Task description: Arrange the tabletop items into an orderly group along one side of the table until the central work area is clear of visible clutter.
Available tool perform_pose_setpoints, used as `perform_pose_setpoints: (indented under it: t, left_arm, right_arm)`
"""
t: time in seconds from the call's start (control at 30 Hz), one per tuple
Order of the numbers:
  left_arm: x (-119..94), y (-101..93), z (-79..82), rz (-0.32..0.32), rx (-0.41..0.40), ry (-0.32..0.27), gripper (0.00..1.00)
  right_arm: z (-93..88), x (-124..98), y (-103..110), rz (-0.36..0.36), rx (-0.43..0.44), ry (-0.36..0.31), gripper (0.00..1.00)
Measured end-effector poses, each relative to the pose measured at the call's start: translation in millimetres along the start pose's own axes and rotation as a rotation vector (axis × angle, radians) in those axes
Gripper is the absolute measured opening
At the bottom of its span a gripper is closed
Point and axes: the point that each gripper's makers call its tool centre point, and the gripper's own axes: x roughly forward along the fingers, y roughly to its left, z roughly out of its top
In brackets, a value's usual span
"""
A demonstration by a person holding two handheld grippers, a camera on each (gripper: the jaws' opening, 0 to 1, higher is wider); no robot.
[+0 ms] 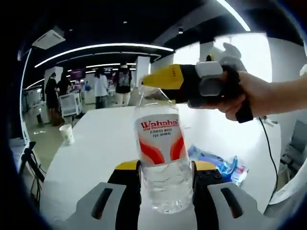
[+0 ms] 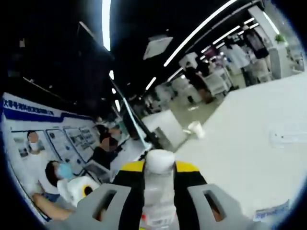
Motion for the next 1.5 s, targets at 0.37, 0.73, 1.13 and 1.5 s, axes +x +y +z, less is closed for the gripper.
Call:
perform_pose_setpoints:
  t: [0.37,0.73,1.13,1.5]
  left_arm:
    - [-4,-5.8,7.1,-0.042,0.053,-0.007,0.36]
    - [-4,-5.0,8.3,-0.040,0.018,-0.036,0.37]
    - [-7,11.1,8.2,0.042,-0.086,-0.068,0.36]
    - [-19,21.3,-14.6,0.079,-0.137,-0.027,0.36]
  right_arm:
    - [-0.1,11,30,0.112,-0.160,0.016,0.21]
    - [-0.1,7,35,0.130,-0.156,0.024,0.18]
    - [-5.9,19,42,0.167,-0.230,0.026,0.18]
    - [-3.2,34,13,0.149,-0.348,-0.011,0.18]
